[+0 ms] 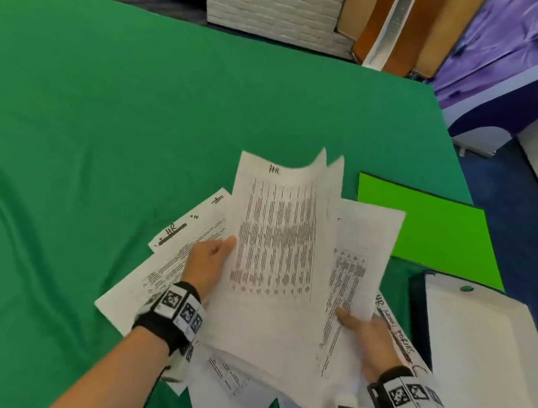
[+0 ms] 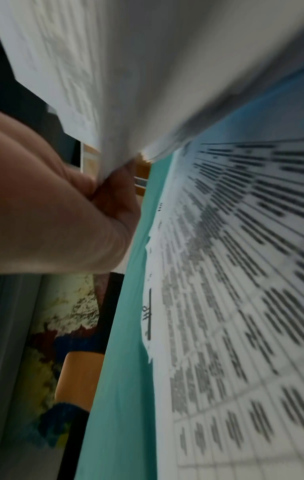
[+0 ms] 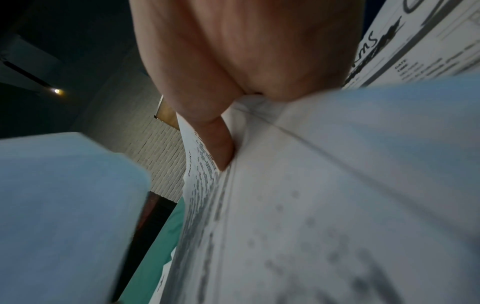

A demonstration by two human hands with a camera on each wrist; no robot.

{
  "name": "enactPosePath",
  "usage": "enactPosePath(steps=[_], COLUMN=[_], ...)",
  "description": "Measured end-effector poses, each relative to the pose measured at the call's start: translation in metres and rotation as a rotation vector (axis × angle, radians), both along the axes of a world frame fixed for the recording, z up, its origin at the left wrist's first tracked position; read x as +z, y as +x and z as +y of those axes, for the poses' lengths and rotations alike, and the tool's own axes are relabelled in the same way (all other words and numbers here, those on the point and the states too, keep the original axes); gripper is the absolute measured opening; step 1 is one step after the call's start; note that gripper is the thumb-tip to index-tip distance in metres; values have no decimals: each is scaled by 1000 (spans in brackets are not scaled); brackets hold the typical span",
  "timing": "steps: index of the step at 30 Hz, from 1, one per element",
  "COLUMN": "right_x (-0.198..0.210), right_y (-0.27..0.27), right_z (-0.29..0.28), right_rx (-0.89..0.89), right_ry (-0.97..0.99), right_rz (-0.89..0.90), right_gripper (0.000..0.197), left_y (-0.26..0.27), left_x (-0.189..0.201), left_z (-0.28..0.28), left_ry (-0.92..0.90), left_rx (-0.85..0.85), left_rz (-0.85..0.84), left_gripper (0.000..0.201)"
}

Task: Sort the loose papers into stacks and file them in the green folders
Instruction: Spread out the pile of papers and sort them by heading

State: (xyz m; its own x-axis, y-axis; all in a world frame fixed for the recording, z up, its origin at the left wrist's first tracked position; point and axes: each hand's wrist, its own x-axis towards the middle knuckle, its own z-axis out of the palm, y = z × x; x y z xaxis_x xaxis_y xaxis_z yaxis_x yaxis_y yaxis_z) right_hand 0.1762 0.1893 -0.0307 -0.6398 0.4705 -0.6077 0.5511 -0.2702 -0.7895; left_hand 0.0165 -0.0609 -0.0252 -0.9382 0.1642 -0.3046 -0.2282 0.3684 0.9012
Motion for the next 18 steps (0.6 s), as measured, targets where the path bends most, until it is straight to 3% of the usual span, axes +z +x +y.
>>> enactPosePath(steps=[2, 4, 7, 10, 13, 18], right_x=[-6, -12, -19, -23, -27, -35], right_y=[0, 1, 4, 7, 7, 7], right_z=[-1, 0, 4, 9, 10, 12], right_rx=[6, 28, 24, 28, 32, 19], right_ry=[-16, -20, -30, -25, -20, -38], right_rz=[-6, -29, -84, -127, -141, -154], right_gripper=[24, 28, 31, 25, 27, 32], left_y=[5, 6, -1, -23, -41, -47], left_x=[-13, -15, -1, 9, 14, 14], left_z=[-2, -9, -22, -47, -78, -99], left_ry=[-164, -242, -211, -54, 46, 130], left_rx=[-165, -200, -53, 171, 338, 452], left_rz=[-44, -52, 39, 89, 71, -31], left_gripper=[46, 50, 50, 39, 25, 11])
